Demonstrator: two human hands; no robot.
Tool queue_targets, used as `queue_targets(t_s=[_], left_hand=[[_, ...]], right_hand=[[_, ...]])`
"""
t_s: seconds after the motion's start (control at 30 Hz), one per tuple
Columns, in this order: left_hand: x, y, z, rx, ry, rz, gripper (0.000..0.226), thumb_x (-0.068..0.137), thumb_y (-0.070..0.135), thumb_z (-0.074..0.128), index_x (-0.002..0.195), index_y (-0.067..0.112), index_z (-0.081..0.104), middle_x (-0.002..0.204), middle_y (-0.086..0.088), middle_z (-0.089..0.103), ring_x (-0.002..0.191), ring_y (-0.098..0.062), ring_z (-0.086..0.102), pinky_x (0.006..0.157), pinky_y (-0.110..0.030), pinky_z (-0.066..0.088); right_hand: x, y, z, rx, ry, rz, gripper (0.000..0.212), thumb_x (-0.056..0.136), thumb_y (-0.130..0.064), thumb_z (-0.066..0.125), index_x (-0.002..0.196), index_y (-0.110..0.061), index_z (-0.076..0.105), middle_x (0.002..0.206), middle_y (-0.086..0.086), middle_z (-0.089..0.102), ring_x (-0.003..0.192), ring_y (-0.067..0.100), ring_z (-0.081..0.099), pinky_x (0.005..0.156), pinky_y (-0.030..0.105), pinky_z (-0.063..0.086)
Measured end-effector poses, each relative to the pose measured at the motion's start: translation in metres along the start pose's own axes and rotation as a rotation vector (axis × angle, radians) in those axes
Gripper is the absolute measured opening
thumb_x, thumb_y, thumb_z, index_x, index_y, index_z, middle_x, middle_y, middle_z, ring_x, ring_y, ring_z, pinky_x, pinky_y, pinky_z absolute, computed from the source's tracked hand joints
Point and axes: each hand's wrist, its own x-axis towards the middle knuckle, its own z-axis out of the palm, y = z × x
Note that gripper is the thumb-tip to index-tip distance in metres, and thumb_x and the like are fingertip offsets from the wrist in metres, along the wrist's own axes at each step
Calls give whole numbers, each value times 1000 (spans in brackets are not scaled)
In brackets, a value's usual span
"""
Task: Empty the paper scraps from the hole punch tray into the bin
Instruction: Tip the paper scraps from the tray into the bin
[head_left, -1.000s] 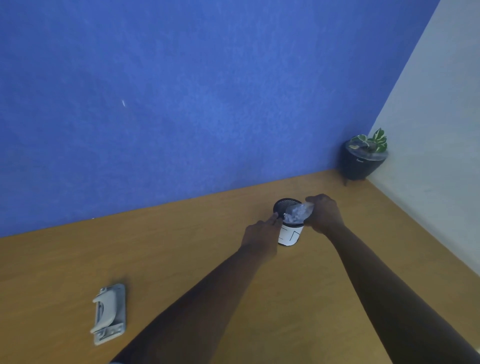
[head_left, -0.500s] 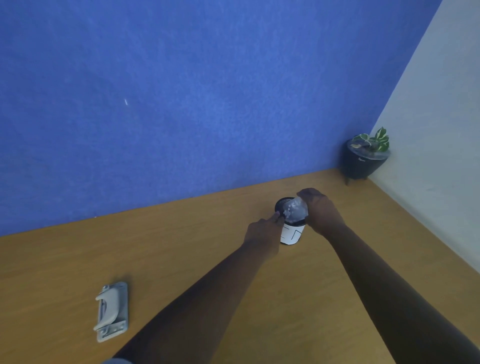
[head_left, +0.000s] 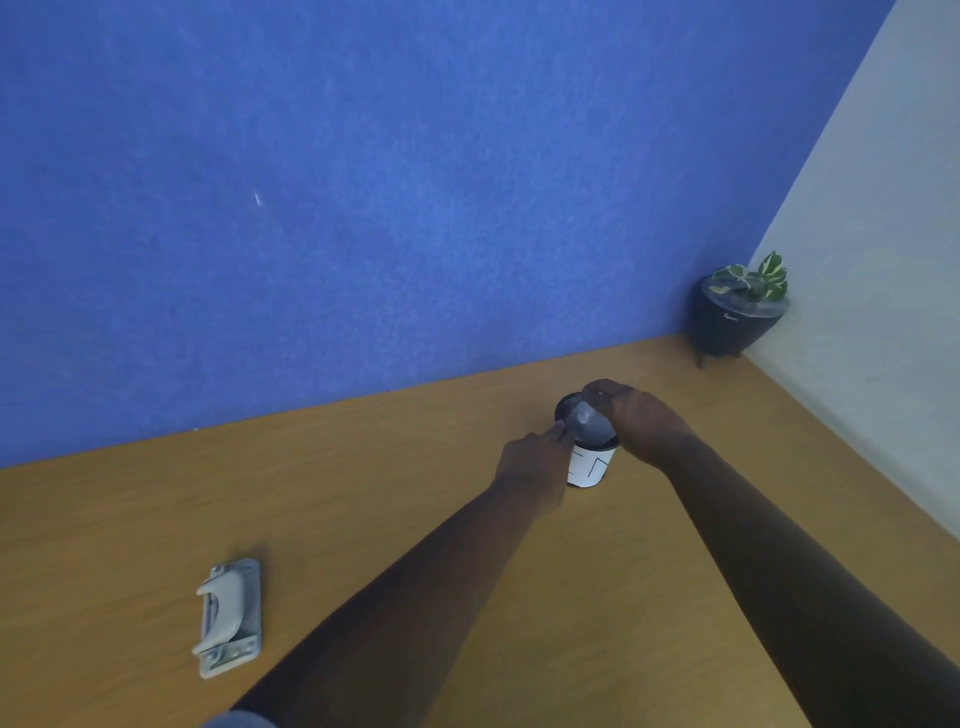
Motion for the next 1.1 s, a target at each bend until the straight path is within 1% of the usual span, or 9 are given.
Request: queue_targets(t_s=[0.07, 0.23, 0.33, 0.47, 0.63, 0.77, 0.9, 1.0, 1.1], left_hand=[[0, 0, 0, 1, -1, 0, 75, 86, 1, 51, 152, 17, 18, 162, 4, 11, 127, -27, 47, 93, -37, 46], [1, 1, -3, 2, -5, 0, 70, 87, 2, 52, 150, 18, 24, 162, 5, 12, 129, -26, 47, 96, -37, 45], [0, 1, -3, -1, -10, 0, 70, 88, 2, 50, 150, 18, 23, 162, 5, 11, 128, -26, 47, 96, -37, 45], [-1, 2, -4, 3, -13, 4, 72, 88, 3, 50, 151, 18, 20, 162, 5, 10, 128, -26, 48, 96, -37, 45], [-1, 1, -5, 5, -13, 1, 73, 88, 3, 51, 151, 19, 20, 162, 5, 11, 128, -26, 48, 95, -36, 46], [-1, 2, -6, 1, -12, -1, 74, 87, 3, 51, 152, 18, 18, 162, 6, 11, 128, -26, 48, 95, -36, 46], [-1, 2, -6, 0, -6, 4, 73, 87, 2, 52, 151, 18, 21, 162, 5, 12, 125, -26, 51, 92, -36, 47], [-1, 2, -7, -2, -4, 8, 74, 86, 2, 53, 151, 18, 21, 162, 4, 14, 127, -25, 51, 93, -36, 47], [-1, 2, -7, 2, -10, 12, 73, 87, 3, 52, 151, 17, 20, 162, 4, 12, 129, -25, 49, 94, -37, 47]], right_hand=[[1, 2, 2, -18, -4, -23, 62, 82, 2, 59, 139, -13, 40, 145, 2, 40, 119, 23, 53, 86, 27, 49], [1, 6, 5, -21, 18, 8, 59, 84, 0, 58, 139, -13, 40, 146, 2, 40, 121, 21, 51, 91, 27, 49], [1, 6, 5, -17, 9, 7, 60, 84, 2, 57, 140, -13, 39, 148, 1, 38, 124, 21, 49, 93, 28, 48], [1, 5, 2, -37, 21, 9, 59, 85, 3, 55, 139, -13, 39, 147, 1, 38, 123, 19, 49, 92, 25, 47], [2, 3, 0, -12, 31, 20, 59, 85, 4, 55, 139, -12, 40, 146, 2, 39, 124, 21, 49, 93, 27, 47], [1, 5, 2, 32, 47, 35, 57, 85, 2, 55, 138, -13, 42, 145, 2, 41, 122, 21, 50, 91, 27, 48], [-1, 11, 6, 132, 101, 68, 54, 84, 0, 58, 135, -14, 46, 142, 2, 46, 120, 23, 53, 89, 32, 50], [-4, 21, 7, 280, 146, 93, 53, 80, 3, 62, 131, -9, 52, 137, 8, 52, 117, 26, 55, 94, 32, 48], [-12, 30, 5, 394, 203, 77, 56, 74, 7, 69, 127, -6, 56, 131, 13, 57, 110, 28, 58, 90, 32, 49]])
